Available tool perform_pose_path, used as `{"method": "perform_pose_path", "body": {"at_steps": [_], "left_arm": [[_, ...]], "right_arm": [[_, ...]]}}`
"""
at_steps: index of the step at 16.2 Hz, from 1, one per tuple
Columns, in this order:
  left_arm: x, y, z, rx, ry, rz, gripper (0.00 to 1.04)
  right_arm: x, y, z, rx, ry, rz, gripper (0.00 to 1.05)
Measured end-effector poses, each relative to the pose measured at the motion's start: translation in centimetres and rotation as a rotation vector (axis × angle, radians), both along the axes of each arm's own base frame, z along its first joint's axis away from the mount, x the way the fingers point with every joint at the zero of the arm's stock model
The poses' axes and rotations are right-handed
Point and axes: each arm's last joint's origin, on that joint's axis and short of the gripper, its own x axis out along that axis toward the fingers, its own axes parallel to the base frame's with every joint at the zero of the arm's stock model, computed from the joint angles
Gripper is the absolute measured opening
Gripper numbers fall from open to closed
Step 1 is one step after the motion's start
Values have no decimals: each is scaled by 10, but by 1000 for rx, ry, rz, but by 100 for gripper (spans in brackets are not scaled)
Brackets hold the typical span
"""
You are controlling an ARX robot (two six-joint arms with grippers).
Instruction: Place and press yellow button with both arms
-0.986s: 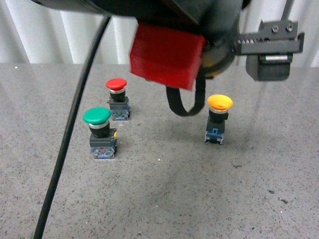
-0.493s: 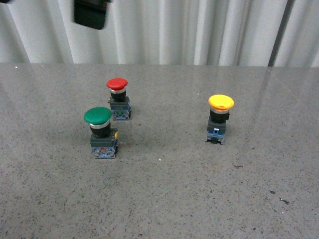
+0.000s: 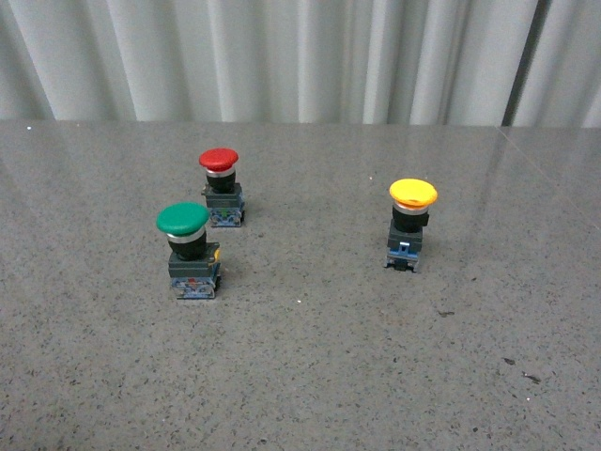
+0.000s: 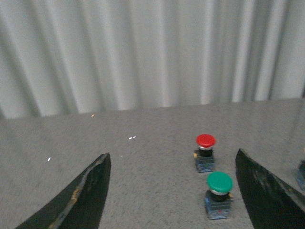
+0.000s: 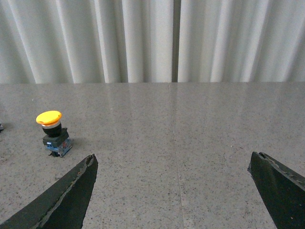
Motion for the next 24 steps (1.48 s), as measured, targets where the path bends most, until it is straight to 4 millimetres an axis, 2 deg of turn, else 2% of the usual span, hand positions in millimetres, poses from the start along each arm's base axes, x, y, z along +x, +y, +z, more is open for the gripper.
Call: {"method": "perform_pose_path", "body": {"at_steps": [1, 2, 3, 4, 7, 11, 15, 17, 19, 24], "left_arm": [[-4, 17, -40, -63, 50, 21, 57], [-7, 33, -46, -109, 18, 18, 25], [-9, 39, -52, -117, 18, 20, 7], [-10, 42, -59, -113, 46, 23, 2], [-18, 46, -68, -112, 54, 7, 2], [-19, 48, -65, -119, 22, 9, 2], [-19, 63, -73, -120, 33, 43, 2], [-19, 61, -73, -119, 25, 9, 2], [-19, 61, -83, -120, 37, 16, 2], [-19, 61, -82, -121, 27, 12, 2]], "right_arm": [[0, 0, 0, 0, 2, 0, 98], [0, 0, 0, 0, 2, 0, 98], [0, 0, 0, 0, 1, 0, 98], [0, 0, 0, 0, 1, 0, 98], [0, 0, 0, 0, 2, 0, 98], [0, 0, 0, 0, 2, 0, 98], [0, 0, 0, 0, 1, 0, 98], [0, 0, 0, 0, 1, 0, 98], [0, 0, 0, 0, 1, 0, 98], [0, 0, 0, 0, 2, 0, 98]]}}
